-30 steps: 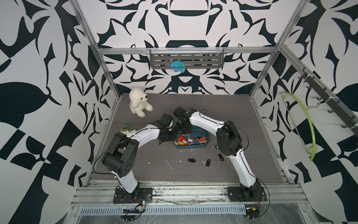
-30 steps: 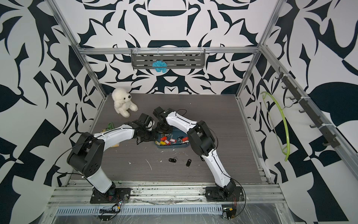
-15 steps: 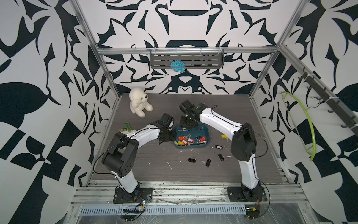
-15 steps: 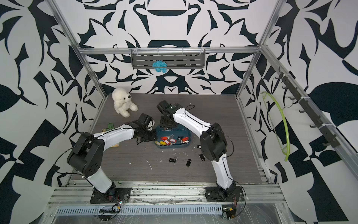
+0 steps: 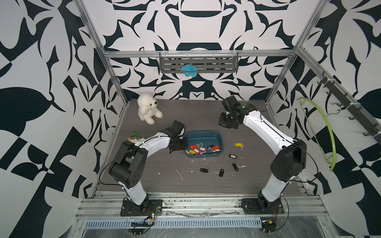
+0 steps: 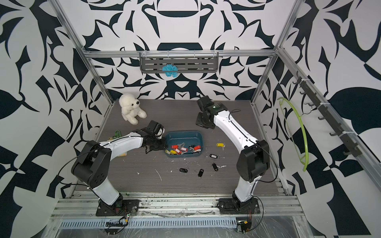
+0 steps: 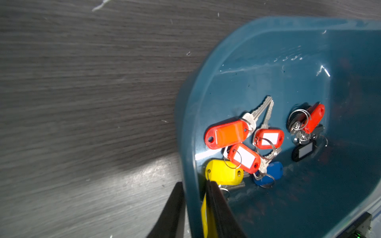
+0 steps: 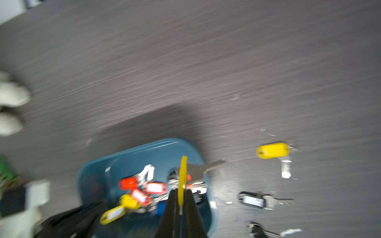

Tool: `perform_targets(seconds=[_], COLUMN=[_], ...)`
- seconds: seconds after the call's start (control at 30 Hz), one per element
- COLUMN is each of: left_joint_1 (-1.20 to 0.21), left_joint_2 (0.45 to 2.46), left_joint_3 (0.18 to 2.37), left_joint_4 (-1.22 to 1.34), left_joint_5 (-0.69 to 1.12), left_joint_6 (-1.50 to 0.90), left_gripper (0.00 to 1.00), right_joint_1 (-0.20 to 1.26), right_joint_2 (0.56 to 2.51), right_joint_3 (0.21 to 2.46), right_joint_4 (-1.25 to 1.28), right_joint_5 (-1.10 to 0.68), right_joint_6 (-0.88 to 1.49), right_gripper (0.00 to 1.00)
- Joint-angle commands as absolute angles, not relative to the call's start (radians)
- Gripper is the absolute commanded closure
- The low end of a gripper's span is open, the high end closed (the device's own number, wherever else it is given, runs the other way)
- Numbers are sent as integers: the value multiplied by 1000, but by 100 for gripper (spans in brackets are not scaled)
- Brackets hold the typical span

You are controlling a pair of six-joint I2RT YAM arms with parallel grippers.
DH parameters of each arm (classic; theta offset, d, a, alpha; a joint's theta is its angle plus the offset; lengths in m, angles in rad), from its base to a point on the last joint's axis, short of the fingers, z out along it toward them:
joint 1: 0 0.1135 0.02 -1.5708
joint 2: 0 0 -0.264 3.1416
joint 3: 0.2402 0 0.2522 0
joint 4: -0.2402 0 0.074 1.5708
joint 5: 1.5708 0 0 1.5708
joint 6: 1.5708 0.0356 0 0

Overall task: Take the keys out of the storage box
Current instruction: Place the key at the center of the board.

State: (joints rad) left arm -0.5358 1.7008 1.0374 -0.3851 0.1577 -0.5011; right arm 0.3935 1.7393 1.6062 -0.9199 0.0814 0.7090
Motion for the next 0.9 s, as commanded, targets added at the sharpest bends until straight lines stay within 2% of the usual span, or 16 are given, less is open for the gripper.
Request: perform_targets(seconds=[0.0,0.17,0.37,0.53,0.6,0.67,0.73,0.8,0.87], left_joint_1=[-542,-543,-543,-543,-542,-543,-543,-543,-543], left_joint_2=[1673,1675,1672,1669,1668,1665,1655,1644,1630], left_joint_3=[1037,1041,1054,1069,1076,1088,1101,1114,1140], left_joint_4=[-397,-405,-421,-442,-451,-466,-482,-502,-537], left_joint_5=[164,162,154,143,142,137,131,118,96], left_joint_6=[-497,-494,-491,-486,-482,-475,-467,-455,-437], left_gripper=[76,77,75,71,67,60,49,41,36], right_joint_1=[332,210,124,97,95,96,95,96,96], right_joint_2=[1702,1733,1852,1929,1950,1963,1964,1957,1940], right_joint_3=[1526,1434,1470,1512,1519,1520,1512,1501,1493], right_joint_4=[-895,-808,-770,-767,-767,-767,-763,-762,-770], right_joint_5=[98,55,22,19,16,9,0,-3,-5], right_joint_6=[667,628,581,569,566,565,563,562,560], right_gripper=[100,100,100,100,100,83,58,48,45])
